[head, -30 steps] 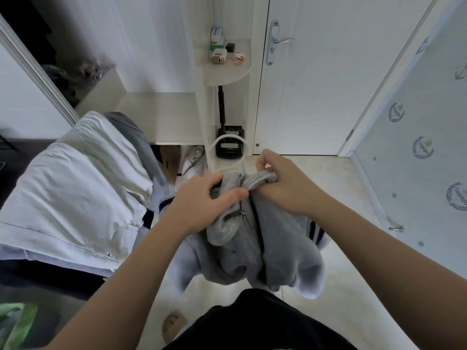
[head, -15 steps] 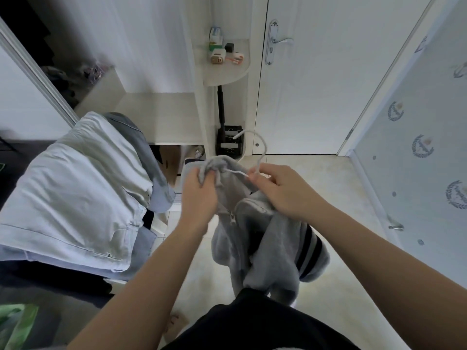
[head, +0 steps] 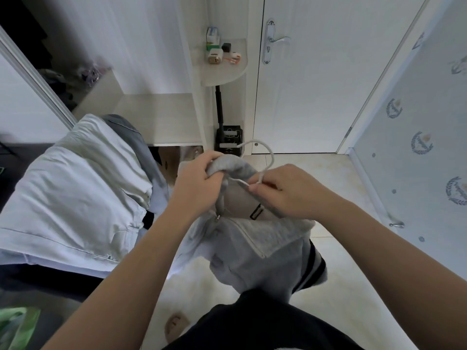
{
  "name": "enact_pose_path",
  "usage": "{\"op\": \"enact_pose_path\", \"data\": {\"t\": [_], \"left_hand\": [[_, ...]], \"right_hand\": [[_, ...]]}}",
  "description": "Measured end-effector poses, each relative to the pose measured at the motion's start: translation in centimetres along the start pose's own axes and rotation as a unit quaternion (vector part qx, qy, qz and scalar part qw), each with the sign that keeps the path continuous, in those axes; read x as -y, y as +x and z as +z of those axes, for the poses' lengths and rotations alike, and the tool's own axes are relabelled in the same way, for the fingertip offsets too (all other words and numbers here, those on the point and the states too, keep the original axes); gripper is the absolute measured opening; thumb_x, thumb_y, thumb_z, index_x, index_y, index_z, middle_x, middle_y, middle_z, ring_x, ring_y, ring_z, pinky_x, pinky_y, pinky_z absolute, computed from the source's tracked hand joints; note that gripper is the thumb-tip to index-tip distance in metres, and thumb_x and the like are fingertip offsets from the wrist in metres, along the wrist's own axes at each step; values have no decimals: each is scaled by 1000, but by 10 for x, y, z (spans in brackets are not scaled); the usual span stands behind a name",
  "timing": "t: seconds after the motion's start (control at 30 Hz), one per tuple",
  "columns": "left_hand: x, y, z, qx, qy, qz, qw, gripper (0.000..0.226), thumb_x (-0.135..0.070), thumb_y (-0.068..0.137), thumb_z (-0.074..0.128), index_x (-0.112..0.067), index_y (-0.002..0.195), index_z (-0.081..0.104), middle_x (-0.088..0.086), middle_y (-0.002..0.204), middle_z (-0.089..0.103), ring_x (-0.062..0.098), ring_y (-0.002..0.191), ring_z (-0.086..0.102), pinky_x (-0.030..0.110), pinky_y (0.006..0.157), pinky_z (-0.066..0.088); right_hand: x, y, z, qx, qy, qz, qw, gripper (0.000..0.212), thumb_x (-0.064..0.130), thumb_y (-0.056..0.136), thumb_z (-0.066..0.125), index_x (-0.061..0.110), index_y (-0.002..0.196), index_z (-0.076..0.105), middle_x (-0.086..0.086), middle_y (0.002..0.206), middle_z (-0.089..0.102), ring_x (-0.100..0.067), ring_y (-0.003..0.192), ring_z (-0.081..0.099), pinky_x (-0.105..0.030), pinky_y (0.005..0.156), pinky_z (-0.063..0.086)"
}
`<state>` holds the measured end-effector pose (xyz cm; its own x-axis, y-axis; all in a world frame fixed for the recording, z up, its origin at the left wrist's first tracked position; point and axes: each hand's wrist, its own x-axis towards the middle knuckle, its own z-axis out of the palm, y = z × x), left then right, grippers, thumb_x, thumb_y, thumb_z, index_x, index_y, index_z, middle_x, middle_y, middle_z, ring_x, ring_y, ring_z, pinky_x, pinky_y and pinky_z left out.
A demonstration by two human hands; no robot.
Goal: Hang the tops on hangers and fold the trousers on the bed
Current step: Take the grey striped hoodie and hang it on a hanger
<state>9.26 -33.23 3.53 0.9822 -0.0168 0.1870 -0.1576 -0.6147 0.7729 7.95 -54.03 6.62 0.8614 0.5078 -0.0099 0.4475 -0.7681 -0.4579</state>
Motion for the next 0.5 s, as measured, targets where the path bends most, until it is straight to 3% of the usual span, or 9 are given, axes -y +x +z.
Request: {"op": "enact_pose_path", "data": {"t": [0.1,0.2,0.37,0.5], "left_hand": [[-1,-4,-6,-34,-35,29,998,28,-2,90,61,-19,110,70,-13,91,71,0,85,65,12,75,50],[-3,0,-12,-77,-72,49,993,23,-3,91,62,-14,108,72,-9,94,72,1,88,66,10,74,51],[7,1,-11,-24,1,14,1000,22,-4,92,61,-12,109,73,-1,92,73,3,83,65,6,68,44],[7,-2,-11,-46,-26,31,998,22,-5,93,61,-13,109,73,-4,90,74,2,85,66,9,71,49]], "right_hand": [[-2,7,5,55,12,11,998,37,37,104,47,17,77,64,3,79,65,-13,76,59,-36,73,47],[-3,11,10,77,11,22,997,34,37,104,49,29,72,58,7,74,60,-7,69,54,-31,66,40],[-14,10,-1,-49,13,-9,999,32,36,103,49,17,93,73,11,74,62,4,65,53,-13,59,35],[-14,6,8,83,-43,10,996,35,40,104,46,19,83,65,7,72,60,-4,67,54,-25,63,38]]}}
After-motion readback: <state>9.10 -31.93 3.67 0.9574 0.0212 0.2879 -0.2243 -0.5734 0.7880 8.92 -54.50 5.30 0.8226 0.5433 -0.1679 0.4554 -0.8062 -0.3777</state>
